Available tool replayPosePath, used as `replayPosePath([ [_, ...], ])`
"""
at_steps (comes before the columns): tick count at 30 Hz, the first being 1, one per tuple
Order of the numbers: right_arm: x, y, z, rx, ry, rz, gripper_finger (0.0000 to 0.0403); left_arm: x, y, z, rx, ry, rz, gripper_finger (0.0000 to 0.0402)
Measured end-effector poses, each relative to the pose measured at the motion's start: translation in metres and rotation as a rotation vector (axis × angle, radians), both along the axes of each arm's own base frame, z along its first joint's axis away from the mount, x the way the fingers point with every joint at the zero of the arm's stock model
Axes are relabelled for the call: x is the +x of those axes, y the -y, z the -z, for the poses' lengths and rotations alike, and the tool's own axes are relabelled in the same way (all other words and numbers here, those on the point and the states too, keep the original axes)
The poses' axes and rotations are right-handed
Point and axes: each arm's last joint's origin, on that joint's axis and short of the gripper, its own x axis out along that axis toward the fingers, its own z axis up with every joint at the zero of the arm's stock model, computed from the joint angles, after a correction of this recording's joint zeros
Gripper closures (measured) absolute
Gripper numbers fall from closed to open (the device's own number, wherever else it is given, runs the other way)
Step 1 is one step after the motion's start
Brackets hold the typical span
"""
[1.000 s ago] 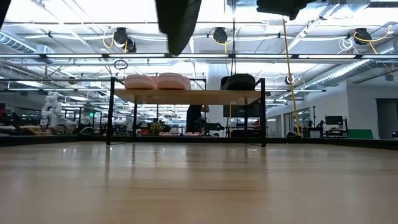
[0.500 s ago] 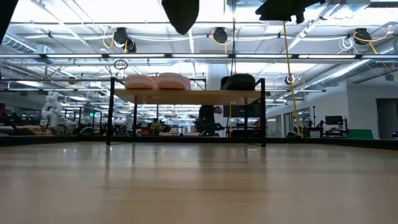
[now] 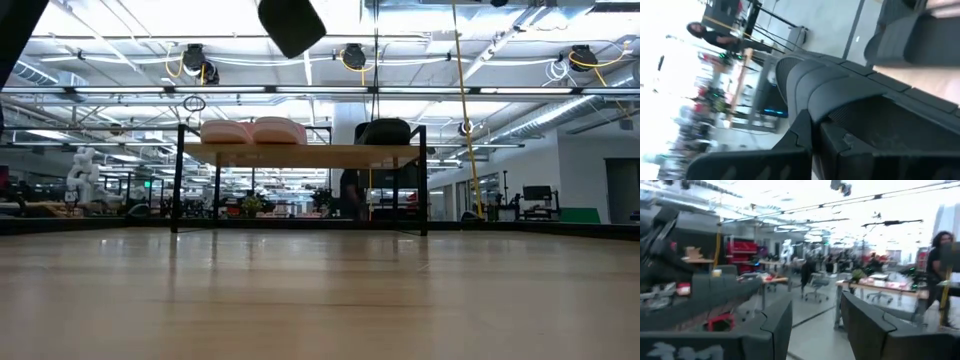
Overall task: Pick and place slides into the shelf
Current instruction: Put the black slide on the shelf
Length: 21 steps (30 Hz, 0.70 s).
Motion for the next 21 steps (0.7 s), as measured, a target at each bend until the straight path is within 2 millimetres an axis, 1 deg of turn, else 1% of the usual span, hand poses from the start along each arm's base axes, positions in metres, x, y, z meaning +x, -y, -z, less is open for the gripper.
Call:
replayPosePath([
  [3, -0.001, 0.000, -0.002, -0.024, 0.002, 0.019, 0.0248, 0.015, -0.003, 0.010, 0.078, -0.113, 0.005, 0.0402],
  [7, -0.002, 0.003, -0.002, -0.030, -0.009, 0.037, 0.0248, 0.033, -0.013, 0.020, 0.131, -0.173, 0.015, 0.0402],
  [13, -0.003, 0.009, -0.002, -0.031, -0.010, 0.070, 0.0248, 0.055, -0.035, 0.029, 0.171, -0.138, -0.014, 0.0402],
  [18, -0.005, 0.015, -0.002, -0.039, -0.022, 0.107, 0.0248, 0.064, -0.047, 0.035, 0.157, -0.088, -0.020, 0.0402],
  [21, -0.007, 0.018, -0.002, -0.039, -0.023, 0.127, 0.0248, 0.071, -0.052, 0.045, 0.138, -0.091, -0.023, 0.0402],
])
